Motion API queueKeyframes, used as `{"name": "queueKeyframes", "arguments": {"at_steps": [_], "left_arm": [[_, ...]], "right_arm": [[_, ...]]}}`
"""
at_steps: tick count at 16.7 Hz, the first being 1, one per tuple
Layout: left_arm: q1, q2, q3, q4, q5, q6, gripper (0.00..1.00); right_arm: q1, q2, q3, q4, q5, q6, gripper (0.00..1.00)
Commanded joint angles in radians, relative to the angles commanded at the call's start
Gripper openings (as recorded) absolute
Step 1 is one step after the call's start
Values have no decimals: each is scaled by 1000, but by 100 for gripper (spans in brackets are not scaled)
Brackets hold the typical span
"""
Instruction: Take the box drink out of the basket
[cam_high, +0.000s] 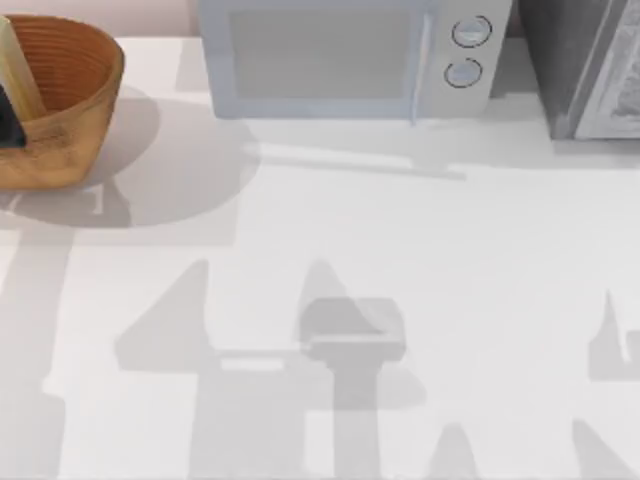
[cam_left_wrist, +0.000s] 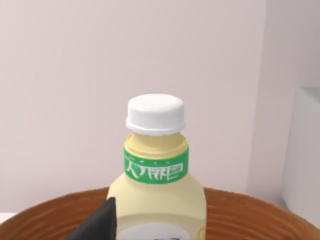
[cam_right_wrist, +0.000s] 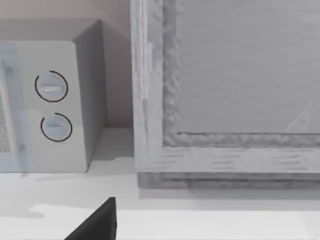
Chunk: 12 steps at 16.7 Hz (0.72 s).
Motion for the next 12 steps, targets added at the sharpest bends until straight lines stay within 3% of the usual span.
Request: {"name": "queueKeyframes", "arguments": {"at_steps": [7,12], "left_arm": [[42,552,200,339,53,5,100],[57,747,264,451,71,5,100]], "right_arm": [[0,0,0,0,0,0,100],[0,0,0,0,0,0,100]]}}
